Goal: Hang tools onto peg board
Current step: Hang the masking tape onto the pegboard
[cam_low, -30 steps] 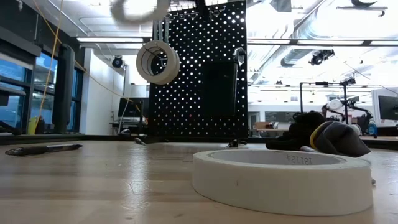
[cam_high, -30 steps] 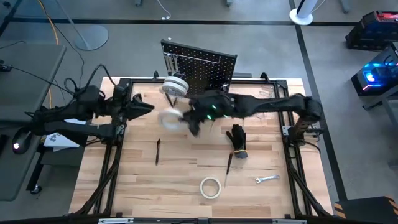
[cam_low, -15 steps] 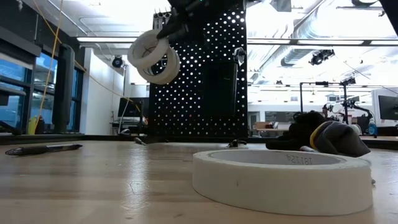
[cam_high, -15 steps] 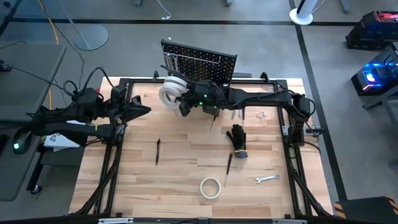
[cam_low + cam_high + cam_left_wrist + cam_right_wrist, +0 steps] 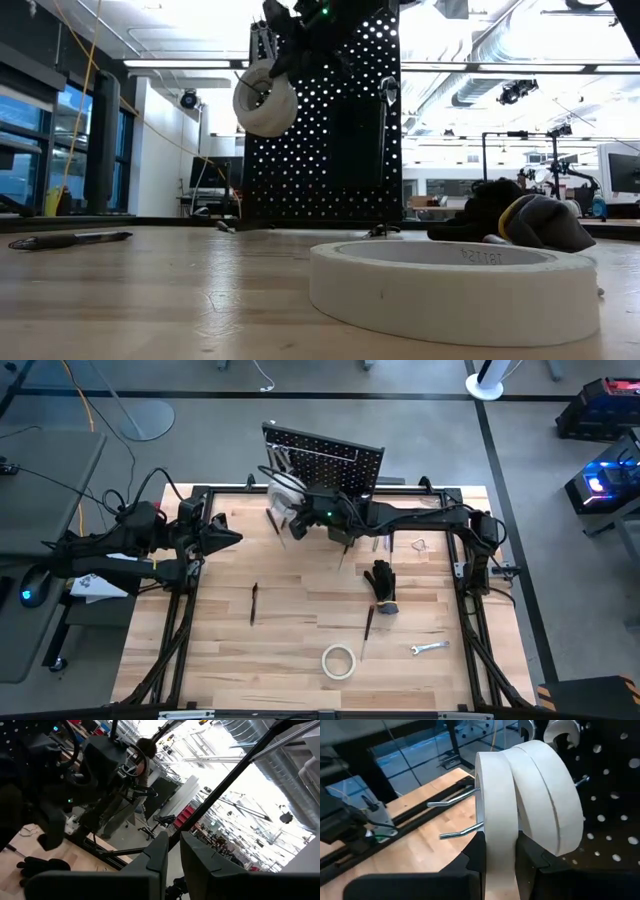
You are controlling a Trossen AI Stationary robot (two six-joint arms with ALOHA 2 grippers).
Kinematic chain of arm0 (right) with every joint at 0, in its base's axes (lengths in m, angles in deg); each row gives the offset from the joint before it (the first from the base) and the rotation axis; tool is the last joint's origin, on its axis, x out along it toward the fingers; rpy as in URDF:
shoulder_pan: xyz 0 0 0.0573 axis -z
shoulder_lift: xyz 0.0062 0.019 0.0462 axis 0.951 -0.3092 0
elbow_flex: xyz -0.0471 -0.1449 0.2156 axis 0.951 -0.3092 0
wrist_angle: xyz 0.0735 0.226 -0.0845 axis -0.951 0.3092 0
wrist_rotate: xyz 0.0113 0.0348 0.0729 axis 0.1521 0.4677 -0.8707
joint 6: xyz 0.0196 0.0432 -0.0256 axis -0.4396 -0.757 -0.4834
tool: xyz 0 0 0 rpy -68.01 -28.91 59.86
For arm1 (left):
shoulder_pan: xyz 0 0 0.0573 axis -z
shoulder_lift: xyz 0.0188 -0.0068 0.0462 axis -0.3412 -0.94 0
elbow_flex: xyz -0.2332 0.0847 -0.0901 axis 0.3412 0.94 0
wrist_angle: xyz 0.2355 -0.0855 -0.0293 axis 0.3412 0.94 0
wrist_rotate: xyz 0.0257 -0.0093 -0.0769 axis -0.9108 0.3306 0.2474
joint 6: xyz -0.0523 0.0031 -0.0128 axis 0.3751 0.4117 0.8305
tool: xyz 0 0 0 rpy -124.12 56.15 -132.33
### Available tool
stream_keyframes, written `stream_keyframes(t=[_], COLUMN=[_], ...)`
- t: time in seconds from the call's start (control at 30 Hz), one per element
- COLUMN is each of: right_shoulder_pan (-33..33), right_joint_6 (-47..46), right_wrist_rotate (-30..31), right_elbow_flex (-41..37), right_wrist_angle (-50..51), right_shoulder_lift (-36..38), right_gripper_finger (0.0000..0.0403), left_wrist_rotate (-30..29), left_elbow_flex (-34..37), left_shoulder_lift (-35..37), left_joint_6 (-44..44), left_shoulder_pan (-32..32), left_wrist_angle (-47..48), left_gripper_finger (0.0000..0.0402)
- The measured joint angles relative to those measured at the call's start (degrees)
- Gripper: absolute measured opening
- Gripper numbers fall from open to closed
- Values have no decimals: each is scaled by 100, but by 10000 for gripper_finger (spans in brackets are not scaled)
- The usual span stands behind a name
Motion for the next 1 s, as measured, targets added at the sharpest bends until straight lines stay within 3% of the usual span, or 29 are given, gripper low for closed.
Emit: stream_keyframes(t=[0.13,0.3,0.43,0.67,0.83,1.0], right_shoulder_pan=[2,0,-16,-66,-132,-545], right_joint_6=[499,1157,1724,1948,1397,546], right_wrist_rotate=[66,85,449,720,-191,-1195], right_elbow_flex=[0,0,0,438,975,667], right_wrist_angle=[42,248,461,1651,3256,4533], right_shoulder_lift=[0,0,5,110,354,856], right_gripper_finger=[58,162,227,250,251,252], left_wrist_rotate=[0,0,-2,-2,-4,-2], left_elbow_flex=[0,0,0,0,-2,-2], left_shoulder_lift=[-2,-2,-2,-2,0,-4], left_joint_6=[32,35,36,39,39,211], left_shoulder_pan=[0,0,0,0,0,0], left_wrist_angle=[1,4,8,45,294,677], left_gripper_finger=[39,39,39,39,39,39])
